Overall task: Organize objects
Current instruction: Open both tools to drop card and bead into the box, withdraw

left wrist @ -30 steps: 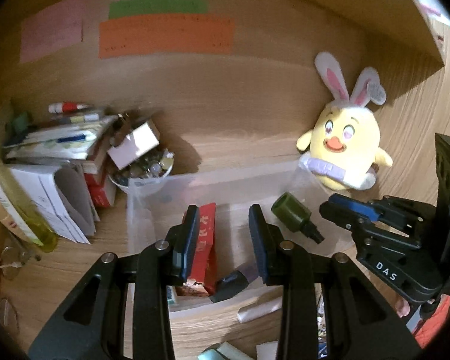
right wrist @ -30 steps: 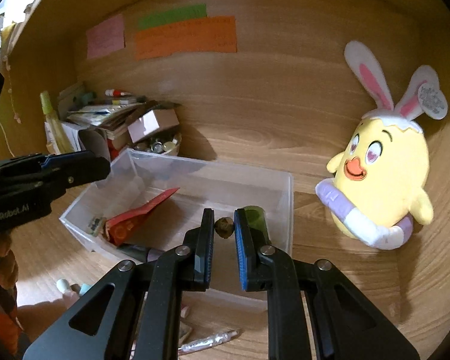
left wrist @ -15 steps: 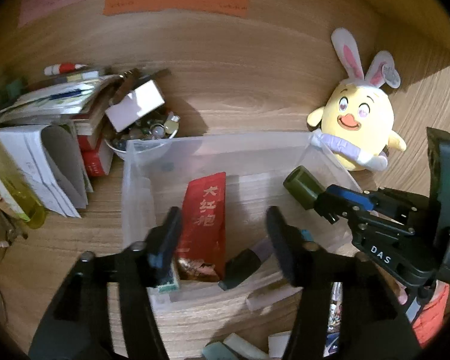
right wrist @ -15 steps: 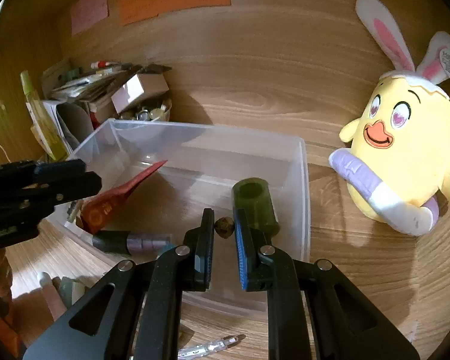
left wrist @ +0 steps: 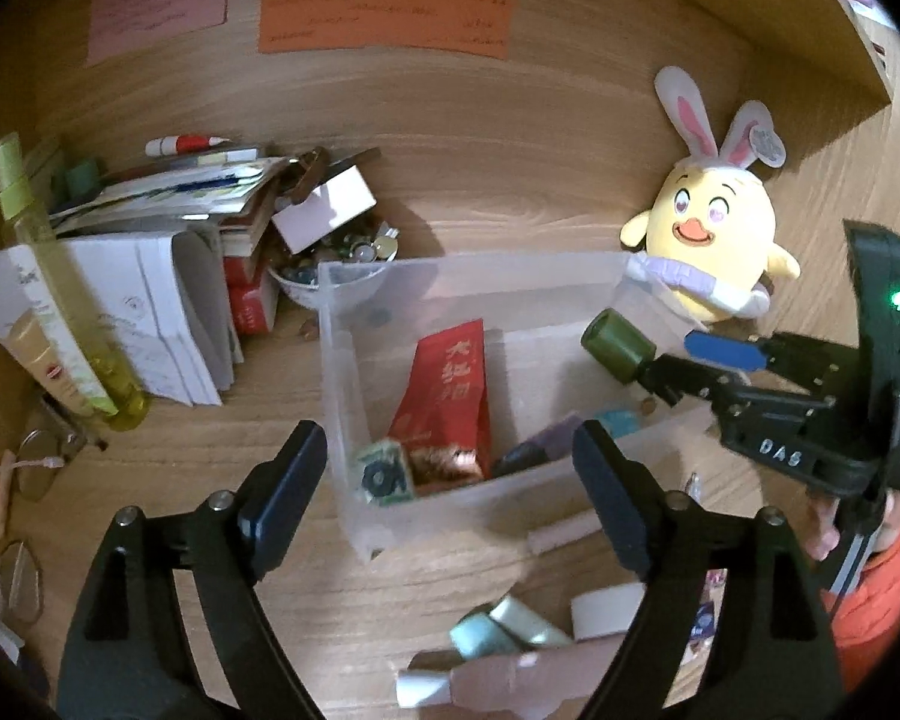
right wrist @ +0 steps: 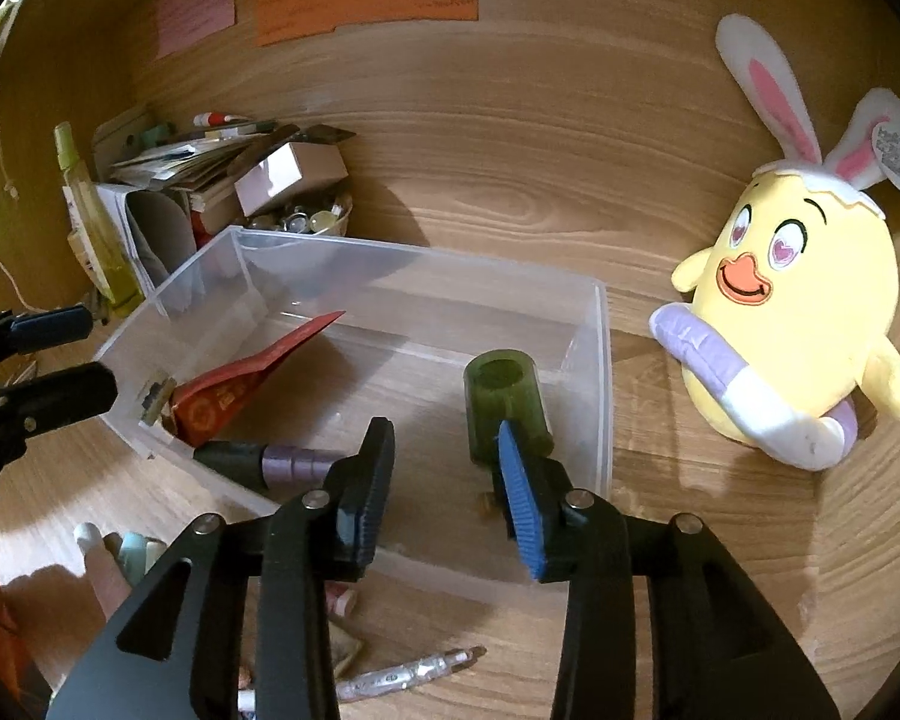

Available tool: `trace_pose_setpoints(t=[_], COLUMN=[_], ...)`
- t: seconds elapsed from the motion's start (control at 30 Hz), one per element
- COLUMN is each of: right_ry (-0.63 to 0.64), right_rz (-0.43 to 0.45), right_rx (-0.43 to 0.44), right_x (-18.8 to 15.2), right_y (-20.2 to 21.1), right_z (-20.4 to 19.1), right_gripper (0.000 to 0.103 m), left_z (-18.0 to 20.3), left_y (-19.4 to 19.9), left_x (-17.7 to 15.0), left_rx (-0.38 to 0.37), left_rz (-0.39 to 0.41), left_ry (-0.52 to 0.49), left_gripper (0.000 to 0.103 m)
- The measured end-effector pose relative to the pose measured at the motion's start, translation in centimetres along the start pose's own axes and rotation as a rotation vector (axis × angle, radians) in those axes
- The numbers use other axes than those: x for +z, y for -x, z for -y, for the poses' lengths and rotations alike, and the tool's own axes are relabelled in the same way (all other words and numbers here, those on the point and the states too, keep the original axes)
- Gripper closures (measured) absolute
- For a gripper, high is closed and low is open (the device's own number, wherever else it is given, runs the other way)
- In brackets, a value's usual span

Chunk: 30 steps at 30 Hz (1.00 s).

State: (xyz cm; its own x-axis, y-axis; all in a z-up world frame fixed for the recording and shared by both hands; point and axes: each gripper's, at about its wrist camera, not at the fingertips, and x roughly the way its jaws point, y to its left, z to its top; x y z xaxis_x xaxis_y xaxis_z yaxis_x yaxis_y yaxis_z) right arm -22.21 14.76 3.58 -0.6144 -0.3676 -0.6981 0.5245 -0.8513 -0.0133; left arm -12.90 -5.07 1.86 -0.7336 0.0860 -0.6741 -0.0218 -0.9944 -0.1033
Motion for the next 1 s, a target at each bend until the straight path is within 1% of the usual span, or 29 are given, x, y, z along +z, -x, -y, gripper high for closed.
trace_pose_setpoints(t=[0.17,0.2,0.33,0.5,0.63,0.87,1.0], right_ry=[-0.01,-0.011,-0.016,-0.022,-0.022,-0.05,-0.065], right_rz=[0.027,0.031,0.045,0.042,0.026,-0.03,-0.057], right_rx=[-0.011,-0.01,-0.013,-0.014,-0.023,-0.019,-0.01], right_x=[-0.6,-0.7,-1.5,-2.6,-4.0,-7.3,-8.6], right_y=[1.8,2.1,3.6,4.6,5.0,5.1,4.9], right_z=[0.0,0.1,0.1,0.1,-0.1,0.0,-0.1], right_gripper=[0.054,0.053,0.053,0.053,0.053,0.053,0.053], left_z=[0.1,0.1,0.1,0.3,0.3,-1.2,-1.9], left_y=[0.5,0.6,0.7,0.6,0.2,0.2,0.1], left_x=[-1.4,-1.7,-3.1,-4.8,-6.3,-8.3,-9.0], left_rx=[0.003,0.005,-0.005,-0.021,-0.012,-0.004,-0.021], left_rz=[-0.017,-0.021,-0.045,-0.083,-0.119,-0.151,-0.165], left_ry=[-0.016,-0.018,-0.013,-0.015,-0.019,0.047,0.092], left_gripper=[0.016,0.016,0.015,0.015,0.015,0.015,0.015])
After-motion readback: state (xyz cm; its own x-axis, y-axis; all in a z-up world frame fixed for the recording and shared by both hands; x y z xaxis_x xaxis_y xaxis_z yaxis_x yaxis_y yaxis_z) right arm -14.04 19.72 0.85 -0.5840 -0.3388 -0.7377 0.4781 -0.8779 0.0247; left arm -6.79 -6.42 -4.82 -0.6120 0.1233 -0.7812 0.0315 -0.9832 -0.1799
